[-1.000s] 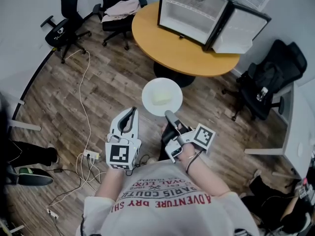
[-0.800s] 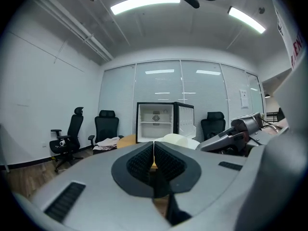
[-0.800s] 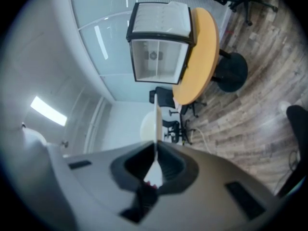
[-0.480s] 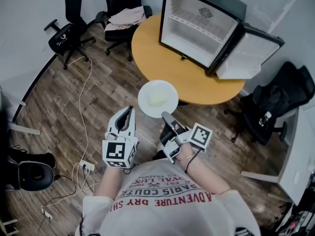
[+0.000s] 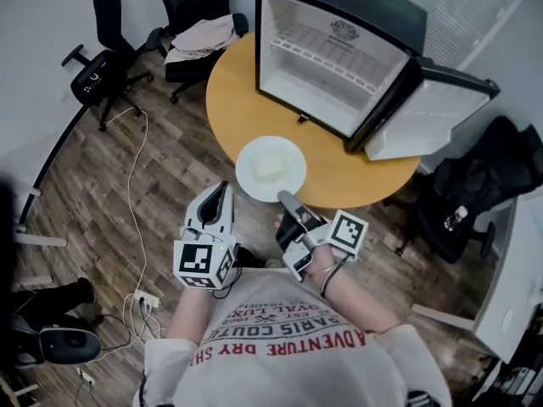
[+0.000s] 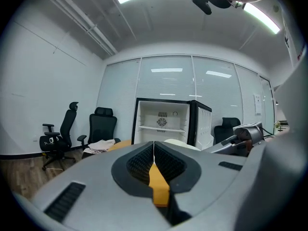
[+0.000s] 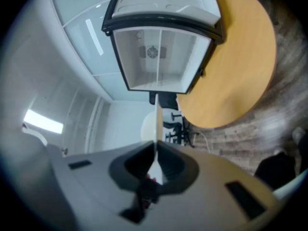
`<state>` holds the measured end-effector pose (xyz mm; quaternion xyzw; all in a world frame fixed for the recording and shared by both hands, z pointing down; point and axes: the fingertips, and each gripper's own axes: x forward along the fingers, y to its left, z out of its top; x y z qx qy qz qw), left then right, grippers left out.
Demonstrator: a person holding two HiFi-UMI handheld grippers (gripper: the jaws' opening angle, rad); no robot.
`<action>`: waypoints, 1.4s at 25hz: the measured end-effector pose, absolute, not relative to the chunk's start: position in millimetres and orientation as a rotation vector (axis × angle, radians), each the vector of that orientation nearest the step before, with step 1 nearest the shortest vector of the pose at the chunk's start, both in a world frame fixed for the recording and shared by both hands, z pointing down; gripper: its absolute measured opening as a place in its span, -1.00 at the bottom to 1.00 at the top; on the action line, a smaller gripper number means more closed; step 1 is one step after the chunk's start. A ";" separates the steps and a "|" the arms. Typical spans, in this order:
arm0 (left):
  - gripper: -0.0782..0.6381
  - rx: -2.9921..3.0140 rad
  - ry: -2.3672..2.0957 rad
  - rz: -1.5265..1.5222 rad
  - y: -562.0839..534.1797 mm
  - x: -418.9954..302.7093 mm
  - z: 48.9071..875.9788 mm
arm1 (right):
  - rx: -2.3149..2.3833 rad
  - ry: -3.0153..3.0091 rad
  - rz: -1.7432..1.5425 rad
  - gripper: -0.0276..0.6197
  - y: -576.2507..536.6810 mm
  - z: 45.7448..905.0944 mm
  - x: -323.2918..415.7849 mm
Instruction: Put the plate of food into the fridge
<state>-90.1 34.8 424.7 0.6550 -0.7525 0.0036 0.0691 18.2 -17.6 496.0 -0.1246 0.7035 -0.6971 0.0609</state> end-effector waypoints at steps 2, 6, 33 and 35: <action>-0.70 1.981 -2.245 0.014 17.2 -98.0 430.1 | -0.389 2.119 -2.104 -0.80 -32.1 500.7 12.8; -0.70 2.021 -2.207 0.041 -25.2 -117.3 438.8 | -0.441 2.082 -2.100 -0.80 -63.7 508.4 -3.8; -0.70 2.591 -1.561 0.060 -286.4 -182.4 419.9 | -0.918 1.658 -1.710 -0.80 -276.0 484.5 -58.4; -0.70 2.589 -1.553 0.048 -293.1 -181.6 417.9 | -0.939 1.654 -1.701 -0.80 -284.8 484.8 -54.5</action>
